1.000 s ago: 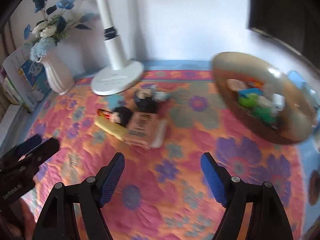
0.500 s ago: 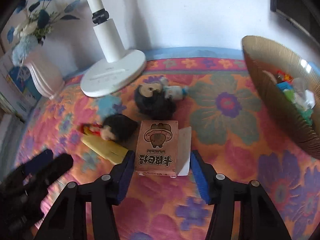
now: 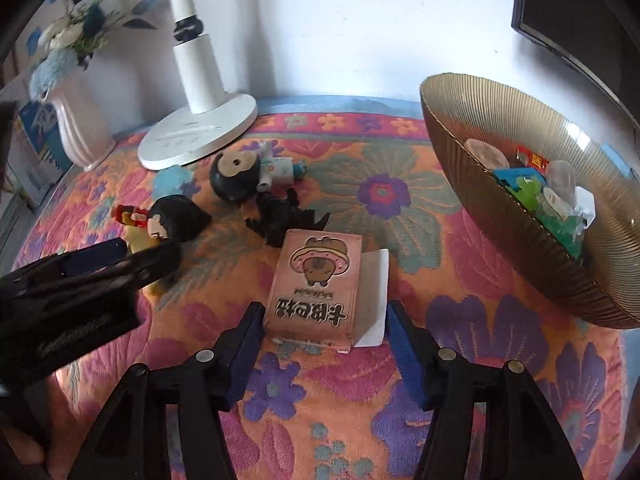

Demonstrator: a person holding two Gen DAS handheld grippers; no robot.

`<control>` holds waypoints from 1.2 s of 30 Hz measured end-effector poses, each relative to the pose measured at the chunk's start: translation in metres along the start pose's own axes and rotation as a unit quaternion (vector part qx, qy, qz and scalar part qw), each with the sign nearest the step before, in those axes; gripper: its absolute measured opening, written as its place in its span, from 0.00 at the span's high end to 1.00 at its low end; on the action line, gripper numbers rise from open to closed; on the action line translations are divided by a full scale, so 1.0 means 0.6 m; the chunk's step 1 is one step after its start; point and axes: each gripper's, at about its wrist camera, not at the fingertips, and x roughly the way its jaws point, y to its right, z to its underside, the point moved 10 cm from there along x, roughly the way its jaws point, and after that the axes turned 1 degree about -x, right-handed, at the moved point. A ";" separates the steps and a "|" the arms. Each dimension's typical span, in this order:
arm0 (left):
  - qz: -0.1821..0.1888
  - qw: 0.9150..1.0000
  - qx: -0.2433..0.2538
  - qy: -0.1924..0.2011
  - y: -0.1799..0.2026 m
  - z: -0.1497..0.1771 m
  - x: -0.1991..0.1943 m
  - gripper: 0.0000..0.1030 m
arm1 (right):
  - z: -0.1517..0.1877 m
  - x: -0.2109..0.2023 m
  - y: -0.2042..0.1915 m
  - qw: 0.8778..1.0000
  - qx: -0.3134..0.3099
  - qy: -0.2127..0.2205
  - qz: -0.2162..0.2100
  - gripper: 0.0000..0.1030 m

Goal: Organize rigid objects
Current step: 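Grasp the yellow stick with the left tool while the right tool grasps the pink card box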

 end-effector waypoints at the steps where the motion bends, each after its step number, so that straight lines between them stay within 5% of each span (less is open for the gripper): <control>1: 0.002 1.000 0.006 -0.001 -0.010 0.009 -0.009 0.49 | 0.001 -0.001 0.002 1.000 0.005 0.000 -0.005 0.42; 8: 0.048 0.999 0.000 -0.008 -0.046 0.031 -0.037 0.49 | 0.005 -0.006 0.010 0.999 0.038 0.004 -0.033 0.35; 10: 0.043 0.999 0.004 -0.007 -0.040 0.024 -0.024 0.49 | 0.005 -0.004 0.005 0.999 0.037 0.001 -0.039 0.22; 14: 0.013 1.000 0.024 0.002 -0.025 0.004 -0.005 0.50 | 0.000 0.002 0.016 0.999 0.045 0.001 -0.012 0.21; 17: -0.005 0.999 0.032 0.011 -0.023 -0.002 0.000 0.72 | -0.010 0.013 0.025 0.999 0.051 -0.001 0.020 0.33; 18: -0.001 0.999 0.034 0.011 -0.023 0.000 -0.003 0.80 | -0.012 0.011 0.022 0.999 0.046 0.003 0.024 0.49; 20: 0.002 0.999 0.036 0.012 -0.025 0.012 -0.014 0.80 | -0.012 -0.001 0.009 0.999 0.031 0.016 0.014 0.62; 27: 0.003 1.000 -0.001 0.005 -0.064 0.109 -0.087 0.80 | 0.081 -0.075 -0.056 0.995 -0.051 -0.003 -0.086 0.61; 31: 0.010 1.000 -0.016 0.022 -0.072 0.146 -0.112 0.79 | 0.141 -0.097 -0.063 0.993 -0.090 0.002 -0.075 0.55; 33: 0.020 0.999 -0.026 0.024 -0.071 0.148 -0.113 0.71 | 0.146 -0.100 -0.057 0.994 -0.071 0.007 -0.085 0.45; 36: 0.019 0.999 -0.028 0.019 -0.067 0.147 -0.112 0.67 | 0.146 -0.102 -0.050 0.995 -0.041 0.006 -0.088 0.45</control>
